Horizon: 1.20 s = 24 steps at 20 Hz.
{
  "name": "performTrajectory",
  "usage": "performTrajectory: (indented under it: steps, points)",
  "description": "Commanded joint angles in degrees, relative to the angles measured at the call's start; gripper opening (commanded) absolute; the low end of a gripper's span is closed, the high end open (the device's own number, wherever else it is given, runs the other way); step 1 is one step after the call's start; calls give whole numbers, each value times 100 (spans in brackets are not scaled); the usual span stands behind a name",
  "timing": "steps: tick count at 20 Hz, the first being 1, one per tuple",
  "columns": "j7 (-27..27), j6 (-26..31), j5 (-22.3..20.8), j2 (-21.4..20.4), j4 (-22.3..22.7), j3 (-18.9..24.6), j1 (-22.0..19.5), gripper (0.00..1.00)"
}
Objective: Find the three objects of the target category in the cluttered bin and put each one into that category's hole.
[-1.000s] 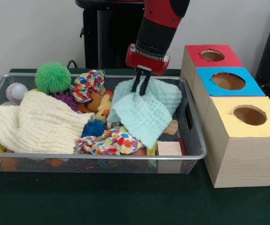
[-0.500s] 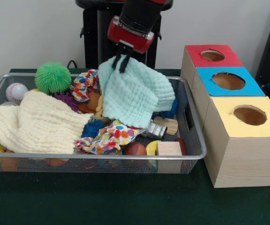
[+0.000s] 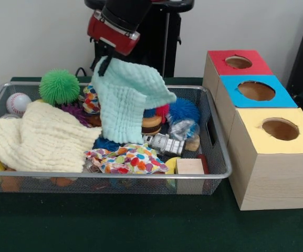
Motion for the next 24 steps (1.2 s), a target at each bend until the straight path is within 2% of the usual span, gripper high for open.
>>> performTrajectory:
  steps: [1, 5, 9, 11, 12, 14, 16, 17, 21, 24]
  points:
    - [609, -361, -409, 237, -255, 138, -311, 0]
    - [564, -287, -511, 141, -262, 5, -274, 0]
    - [476, -77, -598, 52, -364, 63, -322, 0]
    - [569, -216, -545, 66, -211, 579, -663, 0]
    - [655, -496, -531, 92, 1, 1149, -1038, 0]
    - [810, -792, -534, 195, 146, 1450, -1206, 0]
    - [831, -780, -531, 237, 182, 1550, -1278, 0]
    - [801, -727, -575, 253, 142, 1531, -1262, 100]
    - [735, -336, -497, 287, 13, 1437, -1188, 100]
    - [752, -428, -533, 269, 16, 1390, -1150, 100]
